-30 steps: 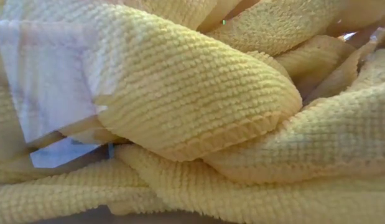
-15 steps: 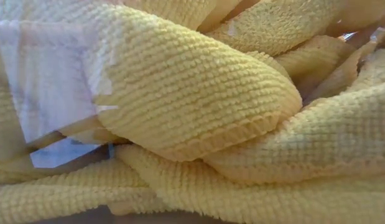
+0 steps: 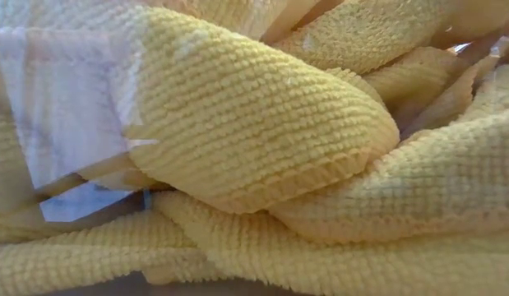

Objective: Sort microfiber towel by color & place in baskets
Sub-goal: Put the yellow towel into the bottom transparent bin

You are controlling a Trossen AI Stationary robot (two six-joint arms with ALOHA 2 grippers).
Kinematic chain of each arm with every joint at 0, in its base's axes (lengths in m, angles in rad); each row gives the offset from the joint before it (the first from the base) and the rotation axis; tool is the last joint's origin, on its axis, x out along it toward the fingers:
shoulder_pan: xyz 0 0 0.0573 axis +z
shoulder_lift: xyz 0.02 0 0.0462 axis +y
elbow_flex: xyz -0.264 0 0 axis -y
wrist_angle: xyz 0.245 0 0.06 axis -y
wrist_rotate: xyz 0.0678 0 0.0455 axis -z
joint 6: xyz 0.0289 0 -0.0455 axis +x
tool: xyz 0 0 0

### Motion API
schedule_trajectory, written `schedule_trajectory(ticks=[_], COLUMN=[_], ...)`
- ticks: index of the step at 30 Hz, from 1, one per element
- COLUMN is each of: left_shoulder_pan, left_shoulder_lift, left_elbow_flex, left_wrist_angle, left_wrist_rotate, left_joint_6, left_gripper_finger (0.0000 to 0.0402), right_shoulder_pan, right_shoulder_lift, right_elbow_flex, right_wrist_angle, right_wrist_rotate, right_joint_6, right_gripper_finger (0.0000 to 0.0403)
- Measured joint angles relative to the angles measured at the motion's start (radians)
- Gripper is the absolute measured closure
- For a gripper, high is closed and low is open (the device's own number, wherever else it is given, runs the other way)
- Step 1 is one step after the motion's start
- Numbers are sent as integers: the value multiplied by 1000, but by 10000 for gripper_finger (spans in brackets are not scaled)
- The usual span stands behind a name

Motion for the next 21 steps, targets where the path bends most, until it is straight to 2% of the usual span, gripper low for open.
schedule_trajectory(ticks=[7, 15, 21], left_shoulder_pan=[-128, -208, -208], left_shoulder_lift=[-19, 45, 148], left_elbow_flex=[0, 0, 0], left_wrist_angle=[27, 54, 104], left_wrist_rotate=[-17, -15, 79], left_joint_6=[-128, -259, -280], left_gripper_finger=[401, 401, 401], right_shoulder_pan=[0, 0, 0], right_shoulder_lift=[0, 0, 0], right_elbow_flex=[0, 0, 0], right_wrist_angle=[-3, -3, -3], right_wrist_rotate=[2, 3, 3], right_joint_6=[0, 0, 0], right_gripper_finger=[279, 279, 279])
